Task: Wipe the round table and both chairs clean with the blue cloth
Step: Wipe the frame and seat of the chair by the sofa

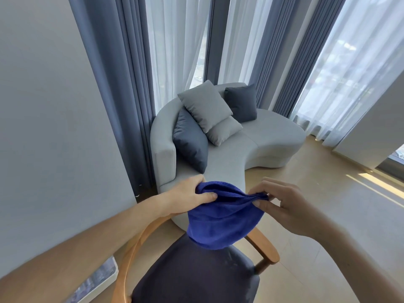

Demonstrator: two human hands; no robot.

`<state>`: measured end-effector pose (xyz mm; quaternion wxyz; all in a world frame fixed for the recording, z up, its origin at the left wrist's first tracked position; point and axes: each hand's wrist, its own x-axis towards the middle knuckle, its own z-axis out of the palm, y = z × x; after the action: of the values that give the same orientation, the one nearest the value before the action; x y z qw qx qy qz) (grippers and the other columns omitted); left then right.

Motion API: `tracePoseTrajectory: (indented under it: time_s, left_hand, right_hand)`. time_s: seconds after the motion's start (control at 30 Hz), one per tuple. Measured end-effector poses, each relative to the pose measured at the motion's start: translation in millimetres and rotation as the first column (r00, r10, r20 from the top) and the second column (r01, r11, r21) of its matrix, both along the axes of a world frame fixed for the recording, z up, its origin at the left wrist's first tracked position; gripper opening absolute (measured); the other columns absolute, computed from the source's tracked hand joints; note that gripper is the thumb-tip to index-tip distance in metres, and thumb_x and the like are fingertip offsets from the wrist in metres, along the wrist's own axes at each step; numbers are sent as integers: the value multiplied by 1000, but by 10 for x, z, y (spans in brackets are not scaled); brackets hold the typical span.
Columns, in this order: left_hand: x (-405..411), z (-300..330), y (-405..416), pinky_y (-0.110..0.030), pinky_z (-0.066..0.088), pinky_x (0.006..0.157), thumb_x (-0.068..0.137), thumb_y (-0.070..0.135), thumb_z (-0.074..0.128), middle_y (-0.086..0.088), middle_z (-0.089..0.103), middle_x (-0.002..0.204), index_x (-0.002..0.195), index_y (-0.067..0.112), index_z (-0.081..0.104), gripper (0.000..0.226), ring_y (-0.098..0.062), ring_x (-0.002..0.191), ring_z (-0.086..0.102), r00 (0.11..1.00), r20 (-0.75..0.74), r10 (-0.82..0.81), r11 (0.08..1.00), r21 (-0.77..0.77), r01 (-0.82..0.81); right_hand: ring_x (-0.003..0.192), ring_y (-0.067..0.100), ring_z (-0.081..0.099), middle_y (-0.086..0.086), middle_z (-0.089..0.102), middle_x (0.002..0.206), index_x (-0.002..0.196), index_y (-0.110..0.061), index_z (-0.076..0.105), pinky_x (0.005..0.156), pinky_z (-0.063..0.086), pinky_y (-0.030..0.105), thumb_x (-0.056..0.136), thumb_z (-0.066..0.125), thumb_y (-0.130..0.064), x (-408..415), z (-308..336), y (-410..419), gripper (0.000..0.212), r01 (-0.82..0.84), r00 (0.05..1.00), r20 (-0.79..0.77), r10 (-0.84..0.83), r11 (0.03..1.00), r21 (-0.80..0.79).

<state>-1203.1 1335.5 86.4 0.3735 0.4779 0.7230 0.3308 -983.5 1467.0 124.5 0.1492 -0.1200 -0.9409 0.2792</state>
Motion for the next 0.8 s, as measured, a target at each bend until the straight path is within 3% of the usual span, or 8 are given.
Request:
tracePoseTrajectory:
  time_s: [0.1, 0.2, 0.27, 0.4, 0.47, 0.57, 0.7, 0.8]
  left_hand:
    - [-73, 77, -42, -34, 48, 71, 93, 27, 58, 1, 61, 87, 91, 19, 49, 13, -18, 79, 58, 943, -311, -118, 988, 63, 144]
    - [-91, 94, -38, -32, 39, 65, 87, 12, 48, 6, 46, 81, 88, 21, 38, 13, -19, 72, 48, 687, -678, -261, 956, -85, 280]
    - [-82, 84, -24, -31, 32, 63, 84, 10, 47, 2, 43, 82, 84, 20, 36, 15, -19, 71, 43, 554, -791, -261, 963, -174, 205]
    - [-158, 119, 31, -29, 36, 59, 75, 1, 44, -4, 51, 71, 64, 10, 50, 16, -21, 66, 45, 887, -453, -91, 974, -226, -15]
    - [-203, 151, 53, -31, 42, 61, 77, 1, 45, -5, 51, 66, 68, 6, 58, 16, -23, 68, 49, 971, -239, 21, 960, -265, -86]
    - [-220, 156, 40, -31, 50, 61, 85, 8, 43, -1, 55, 74, 75, 16, 59, 21, -22, 76, 55, 984, -172, 51, 943, -317, -104]
    - [-201, 111, -2, -24, 50, 48, 88, 6, 41, 0, 58, 74, 80, 19, 54, 20, -15, 58, 59, 897, -426, -118, 939, -342, -39]
    - [-271, 190, -20, -19, 55, 55, 85, -1, 51, 1, 63, 79, 85, 21, 57, 24, -13, 65, 67, 905, -335, -260, 887, -453, 87]
  right_hand:
    - [82, 14, 60, -8, 64, 89, 98, -14, 69, 73, 51, 35, 88, 61, 3, -25, -24, -25, 21, 3, 999, 37, -3, 1000, 10]
    - [80, 13, 58, -9, 63, 88, 97, -15, 68, 73, 50, 35, 89, 60, 1, -76, -39, -66, 19, -9, 998, 56, 8, 1000, 22]
    - [80, 11, 57, -15, 60, 88, 97, -17, 67, 72, 48, 30, 89, 60, -1, -118, -33, -97, 19, -17, 998, 54, 15, 1000, 26]
    - [78, 5, 53, -22, 55, 86, 96, -19, 66, 69, 44, 20, 90, 59, -5, -167, -38, -140, 17, -38, 997, 70, 35, 998, 47]
    - [77, 4, 53, -23, 54, 86, 96, -19, 66, 69, 43, 17, 90, 59, -5, -160, -51, -130, 17, -27, 997, 72, 23, 998, 51]
    - [78, 4, 53, -23, 54, 86, 96, -19, 65, 68, 42, 16, 90, 59, -4, -150, -74, -117, 17, -13, 997, 72, 9, 999, 51]
    - [77, 2, 52, -24, 53, 86, 96, -20, 65, 68, 42, 16, 90, 59, -5, -177, -97, -128, 17, -15, 996, 84, 10, 998, 59]
    - [79, 2, 53, -23, 54, 88, 98, -19, 65, 70, 43, 17, 91, 58, -5, -176, -117, -101, 17, -7, 995, 102, -1, 997, 73]
